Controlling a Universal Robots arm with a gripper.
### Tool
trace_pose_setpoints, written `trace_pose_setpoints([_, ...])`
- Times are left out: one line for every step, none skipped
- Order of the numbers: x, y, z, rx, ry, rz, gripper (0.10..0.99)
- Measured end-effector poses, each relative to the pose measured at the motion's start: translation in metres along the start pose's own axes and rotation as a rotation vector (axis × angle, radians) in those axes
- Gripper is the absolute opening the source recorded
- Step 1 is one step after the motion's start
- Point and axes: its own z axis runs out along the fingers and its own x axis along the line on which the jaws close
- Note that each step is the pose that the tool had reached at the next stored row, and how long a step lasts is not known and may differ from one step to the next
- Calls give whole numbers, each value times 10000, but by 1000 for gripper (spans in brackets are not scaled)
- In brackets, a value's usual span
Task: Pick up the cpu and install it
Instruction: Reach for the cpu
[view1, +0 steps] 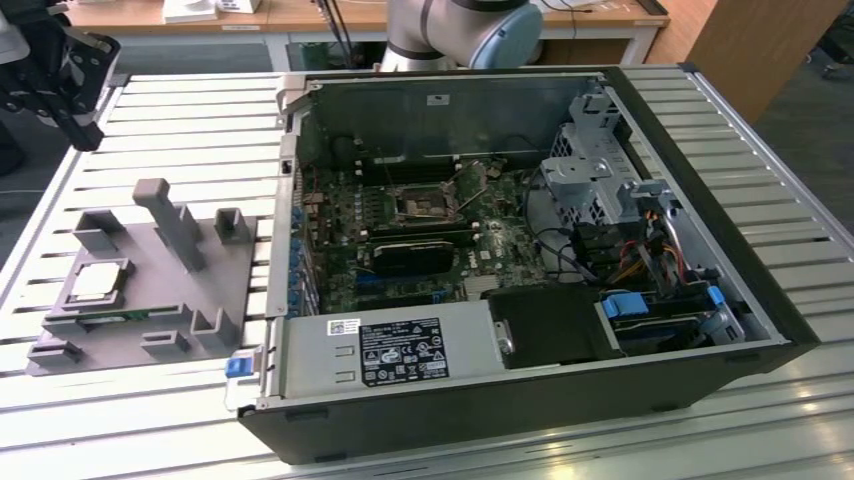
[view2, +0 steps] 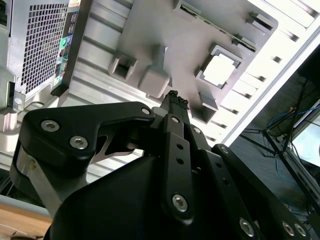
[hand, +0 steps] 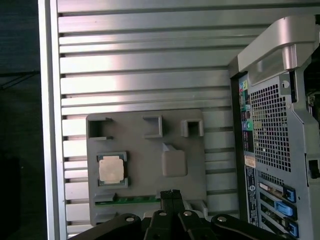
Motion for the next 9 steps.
trace_pose_setpoints([6, 0, 0, 0, 0, 0, 106])
trace_pose_setpoints([13, -1, 0, 0, 0, 0, 106])
trace_pose_setpoints([19, -2, 1, 0, 0, 0, 106])
trace_pose_setpoints([26, -2, 1, -1, 0, 0, 106])
trace_pose_setpoints([32, -3, 1, 0, 0, 0, 106])
trace_pose_setpoints([38, -3, 0, 0, 1, 0, 106])
trace_pose_setpoints([45, -3, 1, 0, 1, 0, 106])
trace_pose_setpoints([51, -4, 1, 0, 1, 0, 106])
trace_pose_setpoints([58, -4, 1, 0, 1, 0, 106])
